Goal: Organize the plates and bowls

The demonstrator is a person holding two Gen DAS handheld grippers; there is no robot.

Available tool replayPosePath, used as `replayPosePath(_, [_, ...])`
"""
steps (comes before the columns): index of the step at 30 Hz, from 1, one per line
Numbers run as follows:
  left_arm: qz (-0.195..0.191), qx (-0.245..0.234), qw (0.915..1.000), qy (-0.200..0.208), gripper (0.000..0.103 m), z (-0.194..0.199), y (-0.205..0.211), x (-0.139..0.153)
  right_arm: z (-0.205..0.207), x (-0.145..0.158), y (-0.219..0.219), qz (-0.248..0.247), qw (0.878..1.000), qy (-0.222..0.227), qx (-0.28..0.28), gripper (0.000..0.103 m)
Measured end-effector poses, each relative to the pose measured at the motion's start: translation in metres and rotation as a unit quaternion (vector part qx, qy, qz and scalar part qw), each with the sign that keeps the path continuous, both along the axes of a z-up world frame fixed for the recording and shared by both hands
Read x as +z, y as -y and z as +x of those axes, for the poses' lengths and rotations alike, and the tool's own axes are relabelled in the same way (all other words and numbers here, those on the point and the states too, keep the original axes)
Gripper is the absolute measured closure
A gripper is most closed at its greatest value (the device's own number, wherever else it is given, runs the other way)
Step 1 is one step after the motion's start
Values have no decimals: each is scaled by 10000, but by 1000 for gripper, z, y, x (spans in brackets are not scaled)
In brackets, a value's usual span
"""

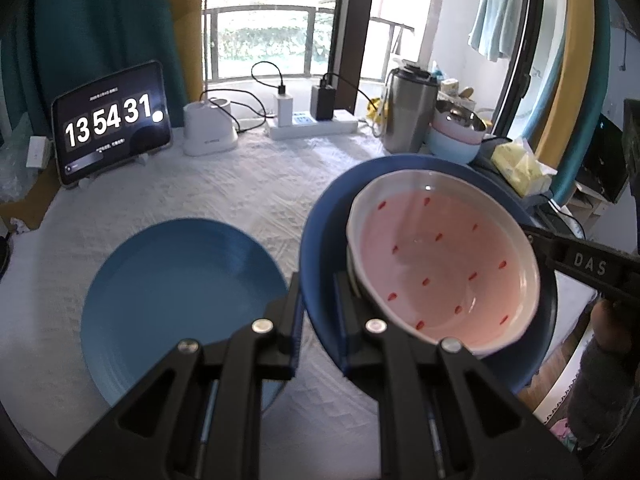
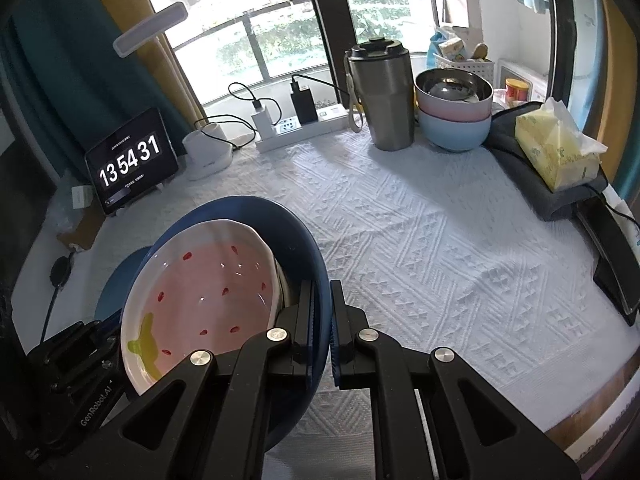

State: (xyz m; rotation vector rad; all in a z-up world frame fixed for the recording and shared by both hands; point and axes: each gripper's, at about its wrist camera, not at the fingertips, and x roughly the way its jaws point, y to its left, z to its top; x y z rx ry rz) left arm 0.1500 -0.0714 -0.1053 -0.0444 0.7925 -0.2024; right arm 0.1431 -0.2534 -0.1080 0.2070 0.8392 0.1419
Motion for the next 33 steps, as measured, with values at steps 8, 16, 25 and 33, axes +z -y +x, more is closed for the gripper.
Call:
replayPosePath(8, [-90,70,9999,41,90,-3,-13,4,-2,7,-12,-72,10000,42,50,93])
replayPosePath(16, [-170,167,9996,124,90,-7,-28,8,-2,15,-27,-151,9998,96,132,93])
replayPosePath(25, [-236,322,9991,143,90,-11,-46,10,3,17,-47,-199,9995,81,249,93])
replayPosePath(33, [-293,449,9984,152,90,-13,-61,9,7,18,-64,-251,9990,92,366,93])
